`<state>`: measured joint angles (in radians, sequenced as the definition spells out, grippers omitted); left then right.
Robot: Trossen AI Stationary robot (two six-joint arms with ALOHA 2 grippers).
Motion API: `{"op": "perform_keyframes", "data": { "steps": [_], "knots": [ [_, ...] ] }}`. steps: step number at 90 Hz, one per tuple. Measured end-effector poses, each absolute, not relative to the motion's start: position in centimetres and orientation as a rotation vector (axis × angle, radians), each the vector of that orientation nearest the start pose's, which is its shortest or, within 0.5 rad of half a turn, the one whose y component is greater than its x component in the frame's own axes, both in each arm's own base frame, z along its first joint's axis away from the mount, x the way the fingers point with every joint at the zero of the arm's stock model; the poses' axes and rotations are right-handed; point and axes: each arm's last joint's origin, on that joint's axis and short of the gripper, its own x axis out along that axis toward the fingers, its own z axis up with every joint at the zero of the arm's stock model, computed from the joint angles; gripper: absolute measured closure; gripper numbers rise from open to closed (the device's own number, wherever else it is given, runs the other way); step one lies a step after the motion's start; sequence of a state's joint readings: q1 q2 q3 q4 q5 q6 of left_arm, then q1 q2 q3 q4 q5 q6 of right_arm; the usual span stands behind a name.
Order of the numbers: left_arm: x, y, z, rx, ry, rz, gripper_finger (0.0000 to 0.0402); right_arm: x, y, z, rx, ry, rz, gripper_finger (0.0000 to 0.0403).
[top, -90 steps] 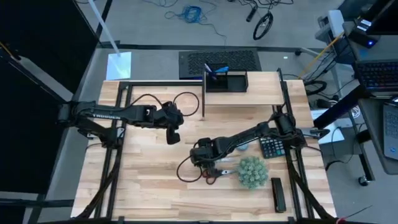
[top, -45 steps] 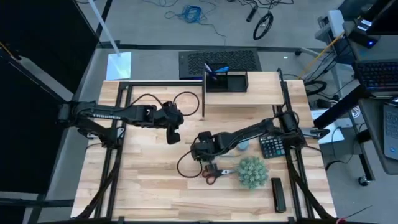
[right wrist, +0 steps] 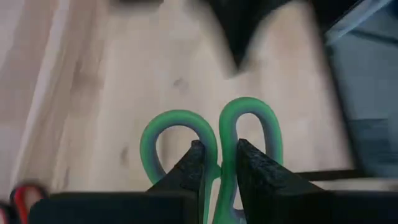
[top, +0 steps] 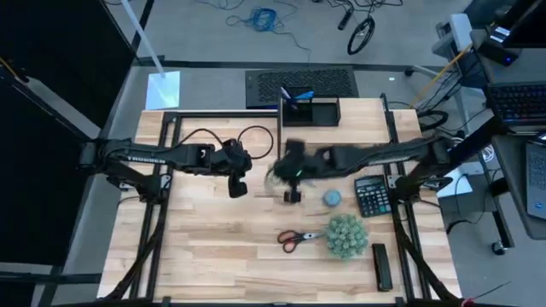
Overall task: Pick and place office supplies into organizer
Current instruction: Put the green scissors into the black desk organizer on the shelf
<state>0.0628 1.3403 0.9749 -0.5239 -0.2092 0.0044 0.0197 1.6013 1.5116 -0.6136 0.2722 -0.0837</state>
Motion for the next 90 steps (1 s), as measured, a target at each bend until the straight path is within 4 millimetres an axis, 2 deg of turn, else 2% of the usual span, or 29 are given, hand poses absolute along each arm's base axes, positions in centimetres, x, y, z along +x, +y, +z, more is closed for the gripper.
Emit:
{"op": "perform_keyframes", "data": {
  "steps": [20,27,38,54,79,90],
  "knots": [
    [27.0,2.3,25.4,0.068,0.889,0.253,0.0398,30.6,-4.2,42.0,-0.181,0.323,-0.378,0.0359],
    [27.0,2.3,25.5,0.067,0.888,0.253,0.0398,29.7,-5.7,43.8,-0.196,0.201,-0.437,0.0358],
    [27.0,2.3,25.4,0.068,0.889,0.253,0.0398,29.0,-7.9,45.3,-0.229,0.082,-0.526,0.0358],
    [27.0,2.3,25.4,0.068,0.888,0.253,0.0398,29.0,-11.5,45.6,-0.234,-0.004,-0.647,0.0358],
    [26.9,2.3,25.4,0.068,0.891,0.252,0.0398,29.1,-18.2,43.5,-0.171,0.003,-0.864,0.0358],
    [27.0,2.2,25.4,0.070,0.891,0.250,0.0398,28.7,-20.5,42.5,-0.116,0.016,-0.930,0.0358]
  ]
}}
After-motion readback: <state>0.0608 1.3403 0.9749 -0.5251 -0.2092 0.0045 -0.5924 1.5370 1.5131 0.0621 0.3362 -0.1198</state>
